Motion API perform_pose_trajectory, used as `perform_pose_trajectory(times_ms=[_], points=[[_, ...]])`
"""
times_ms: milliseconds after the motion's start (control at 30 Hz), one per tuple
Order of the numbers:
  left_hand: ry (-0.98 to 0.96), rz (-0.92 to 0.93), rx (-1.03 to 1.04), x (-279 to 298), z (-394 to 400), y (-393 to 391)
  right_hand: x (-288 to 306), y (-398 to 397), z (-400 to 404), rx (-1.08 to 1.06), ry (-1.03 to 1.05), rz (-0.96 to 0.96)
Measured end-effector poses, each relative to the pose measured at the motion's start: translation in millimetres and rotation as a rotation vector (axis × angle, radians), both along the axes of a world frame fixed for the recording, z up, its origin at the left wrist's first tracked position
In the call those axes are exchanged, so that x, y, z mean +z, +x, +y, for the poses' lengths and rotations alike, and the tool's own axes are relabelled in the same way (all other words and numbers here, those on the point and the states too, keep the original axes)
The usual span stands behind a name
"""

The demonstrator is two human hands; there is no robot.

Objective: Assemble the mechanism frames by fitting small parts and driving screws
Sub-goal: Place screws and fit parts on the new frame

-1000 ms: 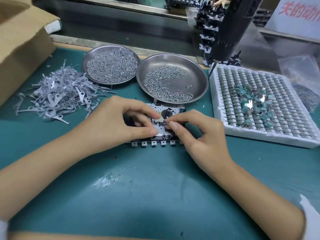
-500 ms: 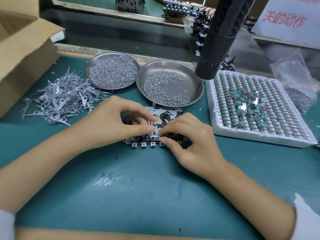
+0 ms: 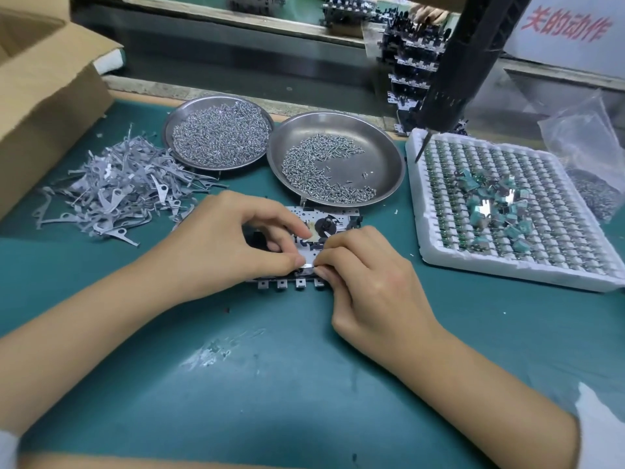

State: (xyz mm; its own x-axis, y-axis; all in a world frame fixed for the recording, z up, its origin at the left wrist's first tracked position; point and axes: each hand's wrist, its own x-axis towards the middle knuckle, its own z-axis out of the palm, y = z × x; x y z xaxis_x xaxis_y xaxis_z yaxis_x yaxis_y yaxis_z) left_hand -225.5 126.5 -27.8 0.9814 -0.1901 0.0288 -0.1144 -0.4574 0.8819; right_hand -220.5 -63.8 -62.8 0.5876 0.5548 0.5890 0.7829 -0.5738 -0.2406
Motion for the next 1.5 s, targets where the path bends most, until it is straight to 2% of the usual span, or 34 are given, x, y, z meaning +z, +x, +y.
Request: perform_pose_trajectory(times_ms=[267,367,501,701,834,901,968,1034,1101,1135,1201,1268,1435,1502], points=[[-0.024,0.053,0.024,0,-1,1,-3,0,4,-0.054,0.034,0.020],[-0.041,0.058,-0.002,2,0,2,-1,5,-1,-0.006,0.143,0.134],[-0.053,0.051,-0.019,2,1,3,3,11,-6,0.013,0.390,0.313],[-0.083,0.043,-0.065,0,4,5,3,12,-4,0.016,0.456,0.326],[-0.034,-0.058,-0.047,3,8,7,3,13,-4,0.015,0.485,0.327],[-0.046,-0.165,0.076,2,13,14,4,15,-4,0.016,0.499,0.331],[0.052,-0.333,0.300,2,24,28,4,15,-5,0.019,0.514,0.330],[0.329,-0.421,0.457,5,37,47,4,16,-5,0.019,0.514,0.321],[0.599,-0.324,0.473,7,48,64,4,16,-4,0.021,0.515,0.309],[0.667,-0.247,0.469,8,52,71,3,16,-4,0.024,0.516,0.303],[0.710,-0.138,0.459,9,51,79,2,16,-4,0.030,0.518,0.296],[0.739,-0.120,0.472,9,47,83,2,17,-4,0.035,0.516,0.295],[0.862,-0.229,0.559,9,44,80,1,17,-5,0.044,0.508,0.303],[0.828,-0.305,0.573,6,44,76,1,17,-4,0.044,0.501,0.308]])
